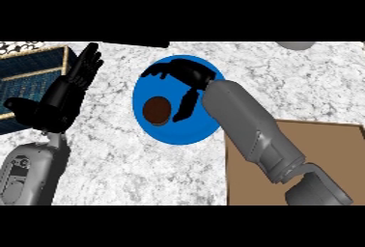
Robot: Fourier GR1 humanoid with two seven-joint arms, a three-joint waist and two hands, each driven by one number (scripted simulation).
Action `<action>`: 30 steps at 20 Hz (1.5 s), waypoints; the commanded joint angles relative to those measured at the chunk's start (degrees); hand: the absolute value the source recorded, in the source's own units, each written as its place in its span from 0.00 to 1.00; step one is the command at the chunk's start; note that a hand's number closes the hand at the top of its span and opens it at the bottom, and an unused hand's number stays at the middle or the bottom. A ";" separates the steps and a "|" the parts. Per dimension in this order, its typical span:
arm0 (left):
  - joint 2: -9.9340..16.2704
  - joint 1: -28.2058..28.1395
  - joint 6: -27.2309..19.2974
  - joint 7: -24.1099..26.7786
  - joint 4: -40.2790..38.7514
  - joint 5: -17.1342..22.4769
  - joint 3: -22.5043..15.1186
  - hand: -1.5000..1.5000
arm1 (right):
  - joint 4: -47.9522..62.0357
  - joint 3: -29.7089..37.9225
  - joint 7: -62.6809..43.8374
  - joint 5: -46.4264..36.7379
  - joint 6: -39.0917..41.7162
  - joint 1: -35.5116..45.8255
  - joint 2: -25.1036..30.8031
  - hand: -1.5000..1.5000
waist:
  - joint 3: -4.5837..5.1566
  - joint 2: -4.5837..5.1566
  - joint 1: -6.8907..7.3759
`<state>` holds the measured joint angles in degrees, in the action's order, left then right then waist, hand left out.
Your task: Pick the cupcake from the tray and place it in the plate
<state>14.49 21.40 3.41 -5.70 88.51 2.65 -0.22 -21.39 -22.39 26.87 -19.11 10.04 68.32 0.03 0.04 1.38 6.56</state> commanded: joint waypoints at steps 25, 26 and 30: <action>1.55 0.09 1.48 -1.19 1.82 1.32 2.95 0.50 | 12.85 15.06 6.48 25.27 16.21 5.82 13.82 0.00 | -0.11 1.15 -0.95; 0.26 -0.42 -0.50 -3.29 4.02 -0.11 1.54 0.50 | 12.85 14.77 7.74 24.89 19.11 5.08 15.59 0.00 | -0.15 0.69 -1.41; 0.42 0.80 0.31 -1.50 1.68 0.53 2.38 0.50 | 13.81 14.30 10.55 23.67 20.73 4.94 19.02 0.00 | -0.16 1.36 -1.00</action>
<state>15.37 21.44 3.92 -7.01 90.44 3.07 2.17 -8.68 -8.01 34.65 5.32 27.57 73.35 15.47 -0.09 2.49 5.36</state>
